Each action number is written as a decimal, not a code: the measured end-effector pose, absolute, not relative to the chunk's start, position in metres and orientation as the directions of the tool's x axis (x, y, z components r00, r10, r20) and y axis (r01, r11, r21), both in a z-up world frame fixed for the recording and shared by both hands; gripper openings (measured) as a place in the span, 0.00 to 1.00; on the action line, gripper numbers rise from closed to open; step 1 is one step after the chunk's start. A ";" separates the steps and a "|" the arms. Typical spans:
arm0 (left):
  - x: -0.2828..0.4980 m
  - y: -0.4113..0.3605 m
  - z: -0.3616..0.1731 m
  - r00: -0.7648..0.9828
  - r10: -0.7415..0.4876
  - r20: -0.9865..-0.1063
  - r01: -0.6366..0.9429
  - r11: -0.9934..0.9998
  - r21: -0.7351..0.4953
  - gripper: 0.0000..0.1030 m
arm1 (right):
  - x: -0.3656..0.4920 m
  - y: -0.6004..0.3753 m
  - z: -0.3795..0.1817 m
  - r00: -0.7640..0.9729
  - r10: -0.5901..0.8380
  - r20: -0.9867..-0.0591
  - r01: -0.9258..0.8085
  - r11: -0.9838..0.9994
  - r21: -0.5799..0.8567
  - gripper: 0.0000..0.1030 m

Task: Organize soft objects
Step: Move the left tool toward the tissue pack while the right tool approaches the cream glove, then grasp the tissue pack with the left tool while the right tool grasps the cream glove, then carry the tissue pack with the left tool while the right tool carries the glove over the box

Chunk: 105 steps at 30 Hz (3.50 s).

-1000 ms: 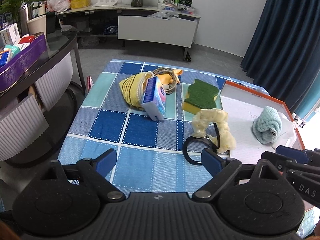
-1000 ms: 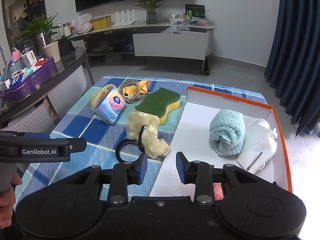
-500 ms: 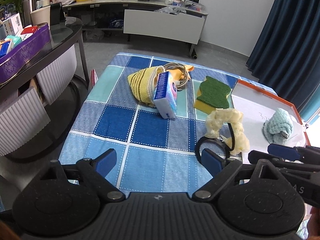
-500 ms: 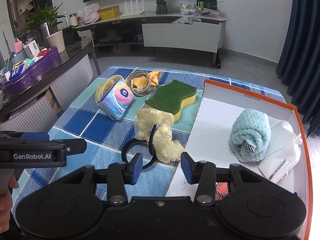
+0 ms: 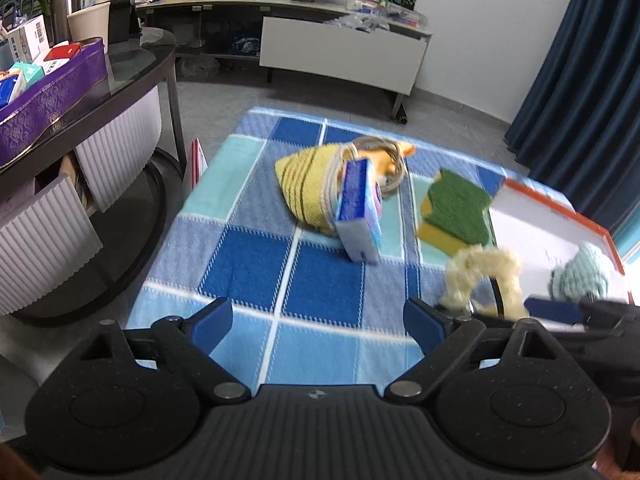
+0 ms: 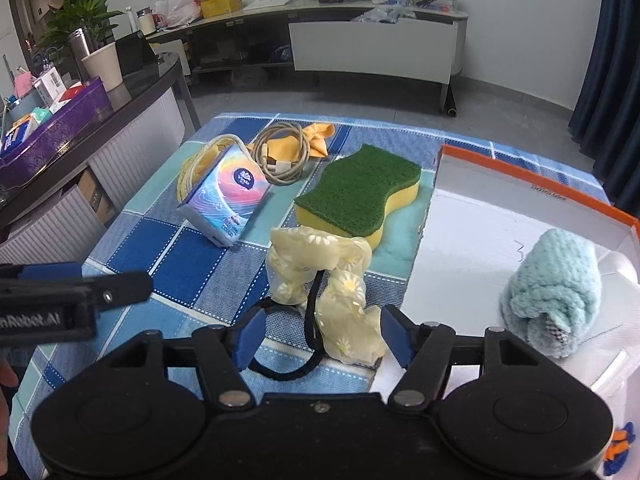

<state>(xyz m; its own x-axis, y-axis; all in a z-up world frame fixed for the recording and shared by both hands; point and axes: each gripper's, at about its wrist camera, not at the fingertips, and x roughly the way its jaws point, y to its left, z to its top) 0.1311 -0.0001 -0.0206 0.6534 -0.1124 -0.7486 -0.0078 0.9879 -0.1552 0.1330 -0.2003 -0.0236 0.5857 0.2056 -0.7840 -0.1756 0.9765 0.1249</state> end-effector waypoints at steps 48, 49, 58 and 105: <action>0.090 -0.024 -0.027 0.682 -0.250 -0.688 0.174 0.968 -0.180 0.43 | 0.050 -0.235 0.033 0.712 0.219 -0.667 -0.153 0.976 0.156 0.15; 0.091 -0.025 -0.028 0.683 -0.241 -0.690 0.168 0.971 -0.172 0.49 | 0.048 -0.235 0.033 0.712 0.218 -0.667 -0.152 0.976 0.157 0.15; 0.089 -0.048 -0.044 0.647 -0.271 -0.713 0.230 0.960 -0.156 0.65 | 0.041 -0.240 0.033 0.716 0.196 -0.670 -0.134 0.980 0.145 0.15; 0.070 -0.105 0.020 0.709 -0.259 -0.656 0.262 0.960 -0.095 0.51 | 0.011 -0.294 0.069 0.800 0.089 -0.593 -0.012 0.991 0.131 0.15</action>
